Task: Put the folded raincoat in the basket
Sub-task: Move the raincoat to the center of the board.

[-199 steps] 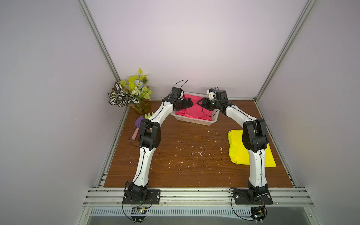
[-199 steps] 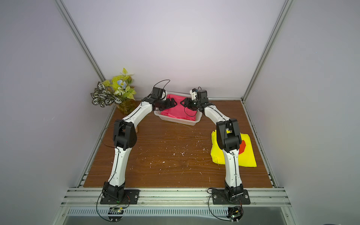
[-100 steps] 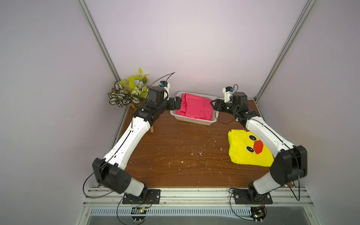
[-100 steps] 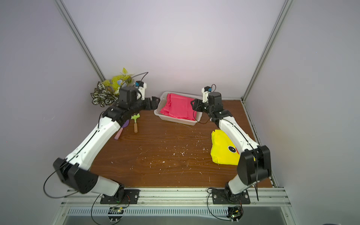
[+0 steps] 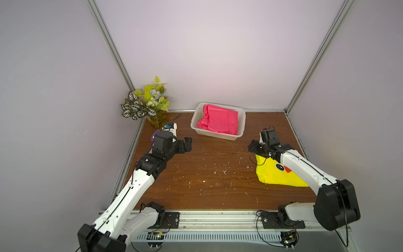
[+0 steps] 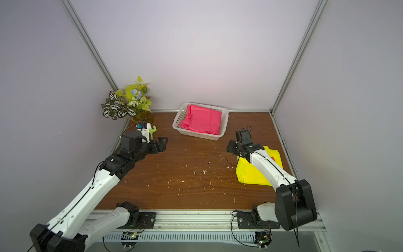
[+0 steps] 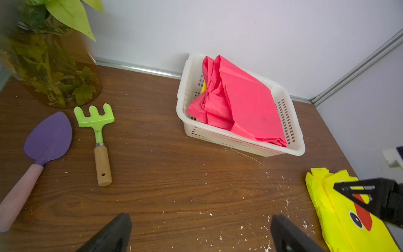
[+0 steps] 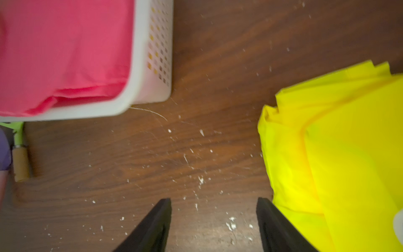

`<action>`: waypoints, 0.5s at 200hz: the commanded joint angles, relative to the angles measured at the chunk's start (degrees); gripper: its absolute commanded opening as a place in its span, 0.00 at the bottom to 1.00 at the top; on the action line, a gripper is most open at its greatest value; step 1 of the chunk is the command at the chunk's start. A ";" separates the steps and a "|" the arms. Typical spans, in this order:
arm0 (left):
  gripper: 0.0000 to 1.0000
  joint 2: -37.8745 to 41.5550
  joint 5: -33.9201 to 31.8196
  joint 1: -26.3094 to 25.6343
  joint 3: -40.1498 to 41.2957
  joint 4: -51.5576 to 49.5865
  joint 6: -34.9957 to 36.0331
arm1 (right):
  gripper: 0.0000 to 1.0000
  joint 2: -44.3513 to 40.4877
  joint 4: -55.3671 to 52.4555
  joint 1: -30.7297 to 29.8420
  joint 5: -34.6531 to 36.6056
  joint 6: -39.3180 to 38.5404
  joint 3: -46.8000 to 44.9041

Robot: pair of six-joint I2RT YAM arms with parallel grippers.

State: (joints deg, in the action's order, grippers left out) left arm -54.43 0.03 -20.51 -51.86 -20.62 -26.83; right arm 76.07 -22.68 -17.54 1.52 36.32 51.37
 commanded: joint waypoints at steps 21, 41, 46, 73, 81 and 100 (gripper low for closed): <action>0.99 8.19 -2.65 1.57 6.57 0.80 -4.61 | 0.68 1.86 -2.55 -0.19 -0.85 6.39 -2.91; 0.99 8.99 -1.73 1.92 6.59 -0.85 -4.54 | 0.68 4.17 -3.08 -0.30 -1.61 6.21 -3.01; 0.99 8.98 -1.35 1.95 6.51 -1.22 -4.39 | 0.68 4.60 -3.15 -0.37 -1.49 6.22 -3.06; 0.99 8.99 0.12 1.95 7.95 -2.08 -3.84 | 0.68 6.77 -3.30 -0.44 -0.85 5.97 -3.66; 0.99 9.08 0.31 1.97 8.63 -1.75 -3.84 | 0.68 6.89 -4.89 -0.47 0.57 5.75 -3.04; 0.99 8.38 1.09 1.97 7.36 -2.00 -3.61 | 0.68 4.63 -9.31 -0.48 6.31 5.23 -1.01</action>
State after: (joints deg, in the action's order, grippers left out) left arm -45.76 -0.30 -19.11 -43.77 -21.26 -30.30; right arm 83.20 -26.28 -17.63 1.78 41.54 48.14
